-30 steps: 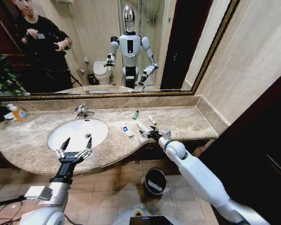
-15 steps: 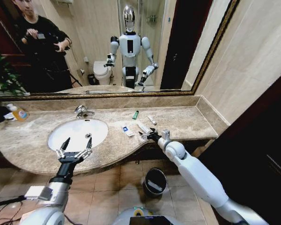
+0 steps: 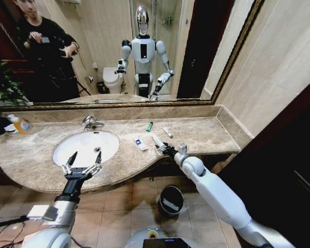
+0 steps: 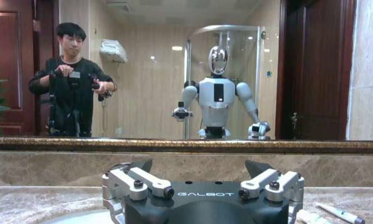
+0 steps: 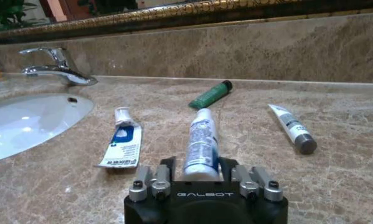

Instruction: Pick up the trash from the sink and place it in the trash bin.

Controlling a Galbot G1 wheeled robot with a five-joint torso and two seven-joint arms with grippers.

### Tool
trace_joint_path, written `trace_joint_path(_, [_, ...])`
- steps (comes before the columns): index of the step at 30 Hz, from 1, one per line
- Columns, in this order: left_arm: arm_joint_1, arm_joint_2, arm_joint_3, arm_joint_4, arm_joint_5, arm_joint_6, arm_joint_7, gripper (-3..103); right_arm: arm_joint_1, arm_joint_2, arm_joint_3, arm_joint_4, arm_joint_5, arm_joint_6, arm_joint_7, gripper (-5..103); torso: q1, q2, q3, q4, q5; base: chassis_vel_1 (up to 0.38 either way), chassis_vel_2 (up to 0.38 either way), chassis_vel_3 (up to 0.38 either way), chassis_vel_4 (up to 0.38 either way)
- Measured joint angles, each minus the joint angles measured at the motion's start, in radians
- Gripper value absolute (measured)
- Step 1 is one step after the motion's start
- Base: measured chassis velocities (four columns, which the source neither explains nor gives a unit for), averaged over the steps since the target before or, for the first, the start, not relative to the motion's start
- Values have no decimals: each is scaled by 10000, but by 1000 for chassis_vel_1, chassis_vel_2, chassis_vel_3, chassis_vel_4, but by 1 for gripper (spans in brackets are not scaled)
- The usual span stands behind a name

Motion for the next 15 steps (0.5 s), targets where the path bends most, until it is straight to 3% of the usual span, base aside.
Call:
trace_joint_path(1, [0, 0, 0, 0, 0, 0, 0, 100, 0, 0, 0, 0, 0, 0, 0, 47, 0, 0, 0, 0, 0, 0, 0, 0, 0])
trace_joint_path(4, [0, 0, 0, 0, 0, 0, 0, 100, -69, -45, 9, 105, -58, 25, -6, 33, 0, 0, 0, 0, 1, 0, 0, 0, 0])
trace_joint_path(15, [0, 0, 0, 0, 0, 0, 0, 100, -388, -189, 299, 998, -3, 89, 113, 11, 0, 0, 0, 0, 0, 0, 0, 0, 0])
